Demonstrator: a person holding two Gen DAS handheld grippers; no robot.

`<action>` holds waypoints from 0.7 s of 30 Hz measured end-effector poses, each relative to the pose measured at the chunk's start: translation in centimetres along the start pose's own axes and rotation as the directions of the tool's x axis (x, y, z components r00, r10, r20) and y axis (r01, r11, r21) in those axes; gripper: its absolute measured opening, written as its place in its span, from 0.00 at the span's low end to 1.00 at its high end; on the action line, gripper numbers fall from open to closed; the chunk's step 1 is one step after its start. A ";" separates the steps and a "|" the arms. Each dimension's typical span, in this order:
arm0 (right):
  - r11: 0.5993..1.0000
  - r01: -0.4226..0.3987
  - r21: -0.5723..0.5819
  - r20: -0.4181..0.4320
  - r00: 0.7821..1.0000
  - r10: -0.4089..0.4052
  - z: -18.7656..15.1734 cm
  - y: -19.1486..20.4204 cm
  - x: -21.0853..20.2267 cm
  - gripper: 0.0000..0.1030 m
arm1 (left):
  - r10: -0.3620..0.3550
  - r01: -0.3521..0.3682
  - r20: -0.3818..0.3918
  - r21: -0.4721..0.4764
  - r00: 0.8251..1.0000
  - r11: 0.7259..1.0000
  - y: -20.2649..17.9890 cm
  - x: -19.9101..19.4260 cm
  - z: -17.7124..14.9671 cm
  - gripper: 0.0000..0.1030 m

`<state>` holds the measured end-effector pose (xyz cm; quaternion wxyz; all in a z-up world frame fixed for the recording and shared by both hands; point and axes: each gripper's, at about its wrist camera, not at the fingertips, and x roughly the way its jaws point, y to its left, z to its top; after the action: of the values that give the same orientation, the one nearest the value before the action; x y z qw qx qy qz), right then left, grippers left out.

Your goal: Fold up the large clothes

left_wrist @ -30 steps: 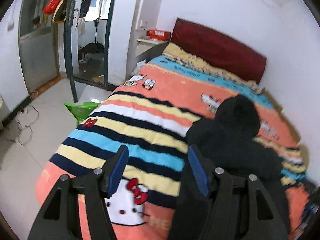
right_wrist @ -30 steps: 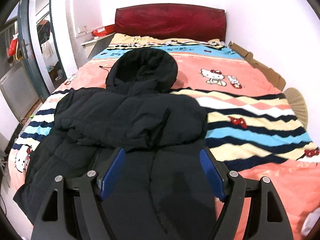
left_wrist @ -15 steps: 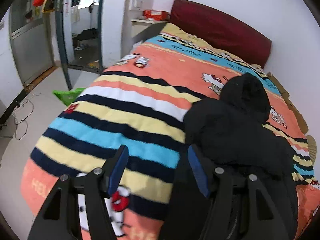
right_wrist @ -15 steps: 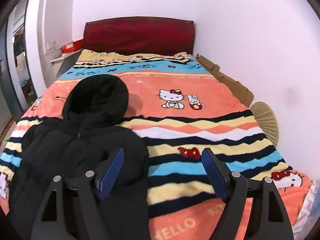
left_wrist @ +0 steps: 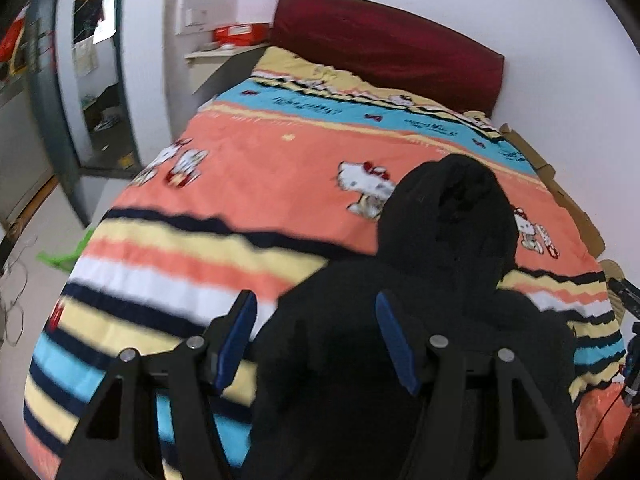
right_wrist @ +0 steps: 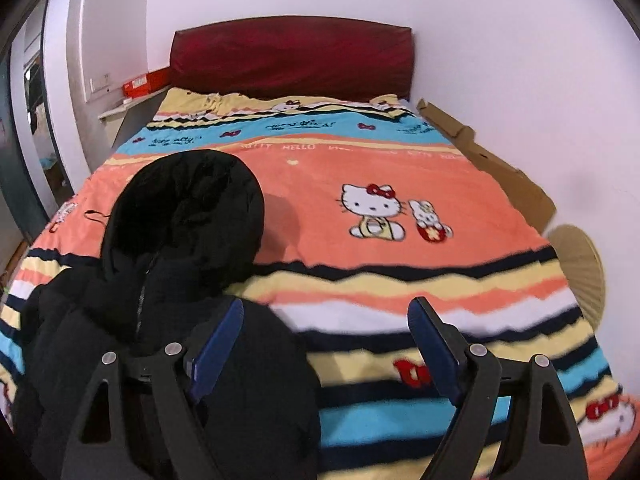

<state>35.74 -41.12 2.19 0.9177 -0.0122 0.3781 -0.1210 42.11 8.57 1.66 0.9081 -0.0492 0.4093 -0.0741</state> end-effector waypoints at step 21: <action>0.983 -0.181 0.015 -0.092 0.979 0.181 8.5 8.5 25.0 0.84 | -0.125 0.137 -0.085 0.157 0.989 0.978 -15.0 25.1 10.3 0.59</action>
<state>60.58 -39.27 -10.02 0.9064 0.0311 0.4194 -0.0387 64.87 -10.28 -7.77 0.8862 0.0007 0.4315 -0.1686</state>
